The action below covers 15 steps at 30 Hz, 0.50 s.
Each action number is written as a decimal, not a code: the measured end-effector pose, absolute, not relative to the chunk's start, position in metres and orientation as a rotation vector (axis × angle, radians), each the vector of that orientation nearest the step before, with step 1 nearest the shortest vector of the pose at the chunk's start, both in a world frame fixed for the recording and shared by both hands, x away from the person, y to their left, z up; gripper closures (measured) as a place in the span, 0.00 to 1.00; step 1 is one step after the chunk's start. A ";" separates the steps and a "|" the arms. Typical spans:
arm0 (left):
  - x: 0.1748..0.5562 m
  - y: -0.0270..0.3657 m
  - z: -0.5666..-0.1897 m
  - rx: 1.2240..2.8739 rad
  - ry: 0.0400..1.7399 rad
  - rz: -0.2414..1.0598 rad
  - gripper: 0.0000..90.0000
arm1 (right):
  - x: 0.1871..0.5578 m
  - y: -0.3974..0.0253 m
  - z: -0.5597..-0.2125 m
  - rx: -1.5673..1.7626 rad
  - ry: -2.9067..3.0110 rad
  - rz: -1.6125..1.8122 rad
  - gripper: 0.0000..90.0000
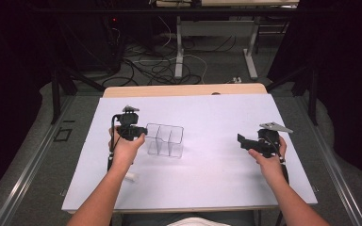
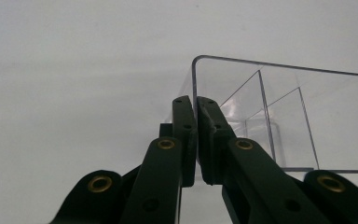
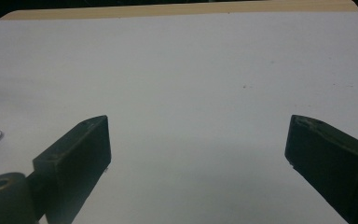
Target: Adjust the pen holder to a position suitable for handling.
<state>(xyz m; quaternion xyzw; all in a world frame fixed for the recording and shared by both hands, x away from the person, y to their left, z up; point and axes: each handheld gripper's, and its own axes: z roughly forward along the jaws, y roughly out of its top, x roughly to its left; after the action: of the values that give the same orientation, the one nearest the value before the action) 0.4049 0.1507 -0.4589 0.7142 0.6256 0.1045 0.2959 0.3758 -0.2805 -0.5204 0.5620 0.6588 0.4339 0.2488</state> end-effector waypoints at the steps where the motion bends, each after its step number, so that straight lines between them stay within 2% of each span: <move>1: 0.403 0.150 -0.459 1.889 1.662 0.272 0.96 | 0.376 -0.280 -0.521 1.530 1.795 1.180 0.07; 10: 0.396 0.153 -0.463 1.919 1.631 0.215 0.95 | 0.376 -0.280 -0.521 1.525 1.800 1.180 0.07; 15: 0.396 0.162 -0.467 1.891 1.557 0.174 0.88 | 0.376 -0.281 -0.520 1.523 1.799 1.178 0.07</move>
<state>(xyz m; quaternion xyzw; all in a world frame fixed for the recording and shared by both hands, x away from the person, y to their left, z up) 0.3959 0.1617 -0.4672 0.7252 0.5972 0.0666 0.3363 0.3765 -0.2805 -0.5204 0.5594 0.6609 0.4329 0.2507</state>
